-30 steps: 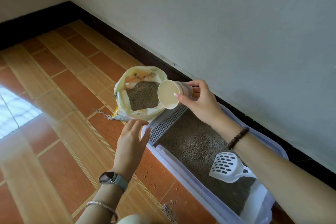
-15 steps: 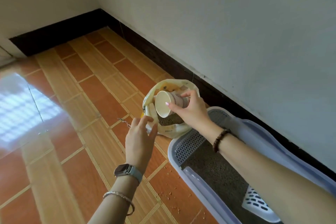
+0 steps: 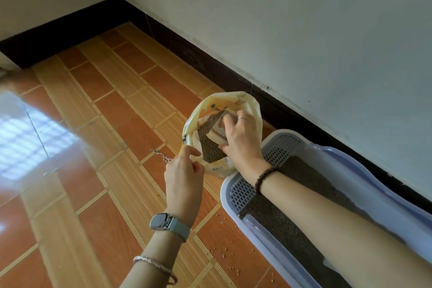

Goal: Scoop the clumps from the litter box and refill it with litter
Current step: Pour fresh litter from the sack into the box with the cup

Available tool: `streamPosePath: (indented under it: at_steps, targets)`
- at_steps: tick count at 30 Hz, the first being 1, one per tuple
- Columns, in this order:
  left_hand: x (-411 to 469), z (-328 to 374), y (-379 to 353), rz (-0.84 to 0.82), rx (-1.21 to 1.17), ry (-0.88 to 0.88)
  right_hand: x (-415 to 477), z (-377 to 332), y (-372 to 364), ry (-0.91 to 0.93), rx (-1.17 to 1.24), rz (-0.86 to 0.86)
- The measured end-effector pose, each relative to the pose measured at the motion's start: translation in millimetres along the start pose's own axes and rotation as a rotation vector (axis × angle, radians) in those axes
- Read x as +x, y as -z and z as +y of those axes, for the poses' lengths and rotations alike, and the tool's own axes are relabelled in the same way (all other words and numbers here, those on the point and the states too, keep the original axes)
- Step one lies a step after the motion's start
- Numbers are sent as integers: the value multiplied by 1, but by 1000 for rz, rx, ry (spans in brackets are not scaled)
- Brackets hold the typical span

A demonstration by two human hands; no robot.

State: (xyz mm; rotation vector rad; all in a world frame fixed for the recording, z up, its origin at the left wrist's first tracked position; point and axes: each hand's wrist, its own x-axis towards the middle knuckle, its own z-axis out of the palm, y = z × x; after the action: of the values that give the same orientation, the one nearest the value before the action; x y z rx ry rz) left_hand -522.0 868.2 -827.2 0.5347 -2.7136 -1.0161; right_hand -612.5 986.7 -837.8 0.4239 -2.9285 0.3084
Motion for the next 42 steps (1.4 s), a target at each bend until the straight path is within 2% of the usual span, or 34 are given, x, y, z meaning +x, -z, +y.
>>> streamPosePath:
  at_steps: [3, 7, 17, 23, 34, 37, 42]
  targets:
    - [0, 0, 0, 1, 2, 18, 5, 1, 0, -5, -15, -84]
    - [0, 0, -3, 0, 6, 8, 6, 1, 1, -108, 224, -229]
    - [1, 6, -3, -4, 16, 0, 17, 16, 22, -259, 558, -491]
    - [2, 8, -2, -19, 37, 22, 20, 28, 28, -431, 852, -569]
    - [0, 11, 1, -31, 64, 6, 10, 34, 54, -429, 1007, -542]
    - [-1, 11, 1, -27, 57, 1, 8, 37, 59, -482, 1140, -520]
    - [-2, 7, -1, -1, 44, -12, -2, 47, 72, -585, 1475, -582]
